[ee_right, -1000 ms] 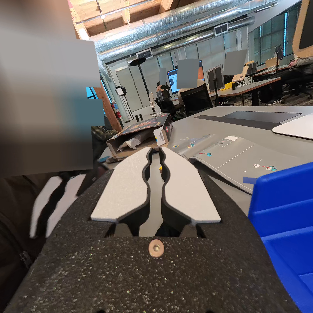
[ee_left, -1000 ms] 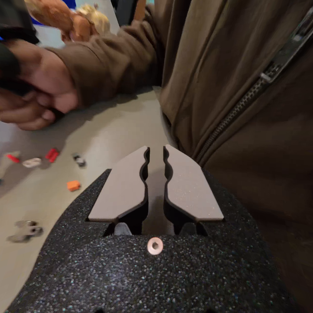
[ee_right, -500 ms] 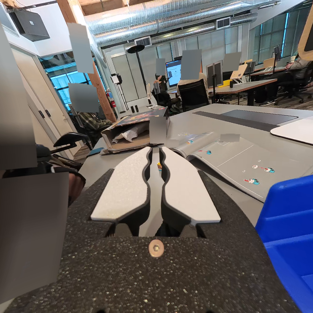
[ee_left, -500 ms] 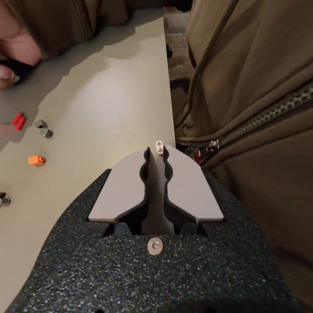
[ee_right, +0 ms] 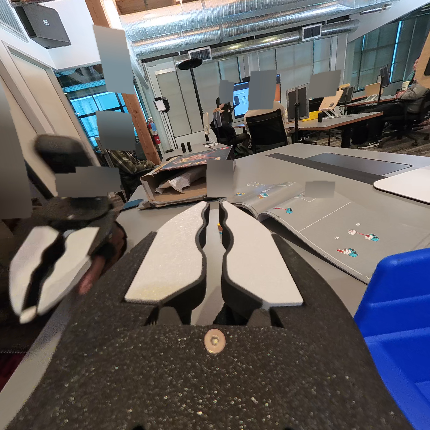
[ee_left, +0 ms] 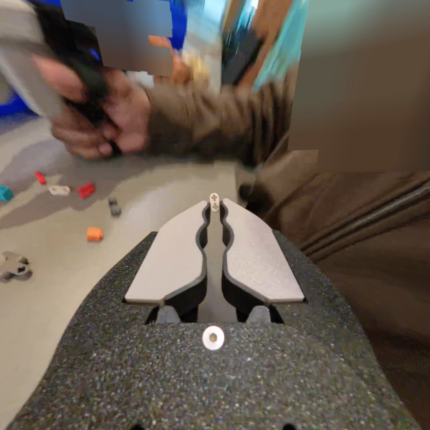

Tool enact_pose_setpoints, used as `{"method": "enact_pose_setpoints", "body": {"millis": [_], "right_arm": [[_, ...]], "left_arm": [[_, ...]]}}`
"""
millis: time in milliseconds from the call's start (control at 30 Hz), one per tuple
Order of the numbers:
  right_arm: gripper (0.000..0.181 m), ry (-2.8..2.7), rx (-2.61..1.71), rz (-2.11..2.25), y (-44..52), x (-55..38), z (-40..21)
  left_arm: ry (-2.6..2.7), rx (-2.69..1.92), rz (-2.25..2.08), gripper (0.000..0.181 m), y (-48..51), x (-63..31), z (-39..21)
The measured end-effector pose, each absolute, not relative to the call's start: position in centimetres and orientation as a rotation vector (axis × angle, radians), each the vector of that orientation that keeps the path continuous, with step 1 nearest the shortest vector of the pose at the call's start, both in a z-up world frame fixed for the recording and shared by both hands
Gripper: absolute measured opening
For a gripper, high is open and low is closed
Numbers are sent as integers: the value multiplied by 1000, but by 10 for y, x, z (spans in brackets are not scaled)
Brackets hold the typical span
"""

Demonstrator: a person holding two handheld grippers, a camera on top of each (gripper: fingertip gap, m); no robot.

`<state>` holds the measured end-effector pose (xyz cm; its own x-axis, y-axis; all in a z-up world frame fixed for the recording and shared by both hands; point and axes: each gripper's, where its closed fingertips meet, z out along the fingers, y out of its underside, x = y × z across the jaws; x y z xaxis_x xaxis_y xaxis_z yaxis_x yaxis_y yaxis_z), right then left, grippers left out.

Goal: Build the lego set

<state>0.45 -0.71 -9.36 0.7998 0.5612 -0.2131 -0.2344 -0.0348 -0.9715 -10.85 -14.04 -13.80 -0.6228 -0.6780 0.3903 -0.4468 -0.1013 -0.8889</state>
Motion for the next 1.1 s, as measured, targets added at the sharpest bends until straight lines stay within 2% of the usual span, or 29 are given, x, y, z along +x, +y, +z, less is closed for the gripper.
{"method": "enact_pose_setpoints", "body": {"millis": [167,333,600,1100], "right_arm": [[7,-310,-1446,665,-11,1,-90],[7,-346,-1412,680,-15,-3,-85],[6,-423,-1379,712,-20,-16,-82],[9,-495,-1380,691,-20,-32,-83]], "left_arm": [[1217,-1298,-2648,7,-75,-82,-66],[856,-1260,-2964,7,-46,-65,-58],[634,-1237,-3100,7,-27,-57,-61],[584,-1221,-3134,7,-19,-57,-62]]}}
